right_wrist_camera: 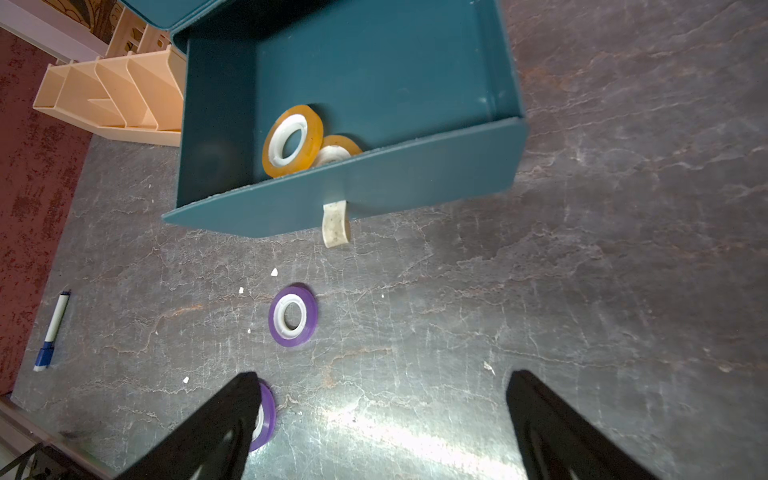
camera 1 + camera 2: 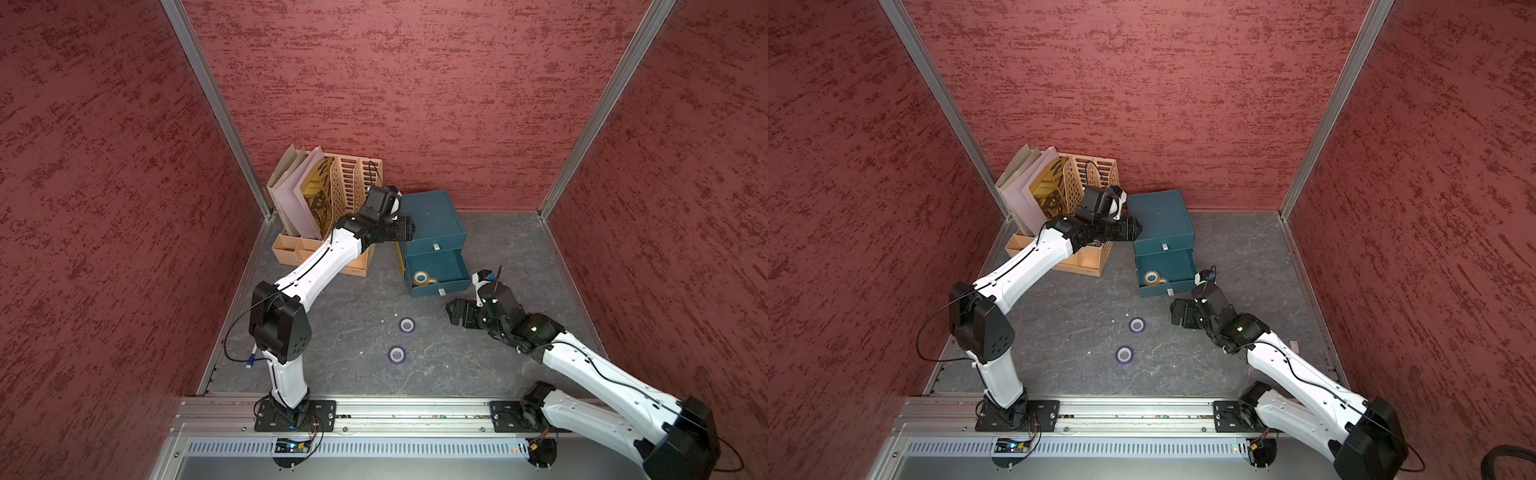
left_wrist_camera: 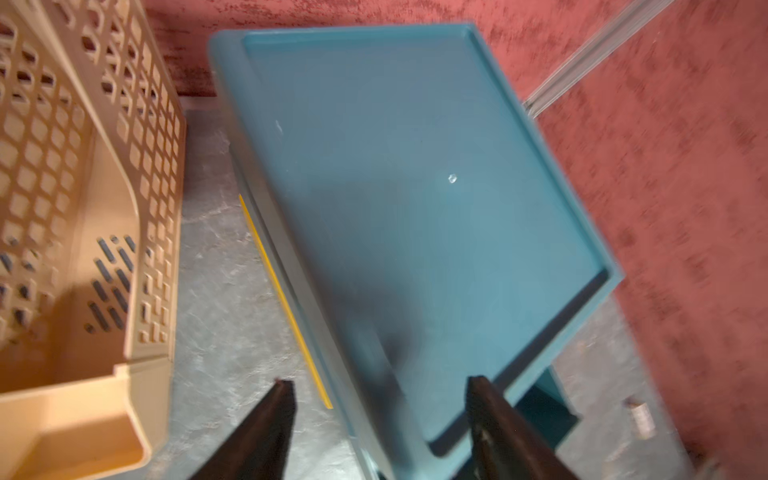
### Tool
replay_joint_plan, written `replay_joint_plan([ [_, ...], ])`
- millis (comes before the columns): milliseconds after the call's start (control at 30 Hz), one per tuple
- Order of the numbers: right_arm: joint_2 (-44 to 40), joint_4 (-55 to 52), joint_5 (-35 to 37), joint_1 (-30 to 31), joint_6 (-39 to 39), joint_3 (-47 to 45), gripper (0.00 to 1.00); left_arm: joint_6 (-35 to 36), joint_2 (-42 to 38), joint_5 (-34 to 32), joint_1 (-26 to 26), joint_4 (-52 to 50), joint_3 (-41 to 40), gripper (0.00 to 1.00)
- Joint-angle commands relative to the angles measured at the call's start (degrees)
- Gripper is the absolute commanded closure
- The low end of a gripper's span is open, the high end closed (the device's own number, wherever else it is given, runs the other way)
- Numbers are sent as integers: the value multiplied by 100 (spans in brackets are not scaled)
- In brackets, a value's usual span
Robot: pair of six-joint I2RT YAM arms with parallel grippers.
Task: Place the transparent tape into the drawer according to color
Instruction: Close the drawer in the storage box.
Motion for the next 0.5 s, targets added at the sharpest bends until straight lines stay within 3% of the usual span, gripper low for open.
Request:
replay_joint_plan([
  [0, -71, 140, 38, 74, -59, 121, 1, 126, 158, -7, 23, -176, 231, 44],
  [333, 519, 879, 71, 73, -315, 61, 3, 84, 298, 55, 18, -247, 168, 63],
  [467, 836, 1313, 187, 74, -485, 90, 13, 66, 275, 73, 22, -229, 98, 65],
])
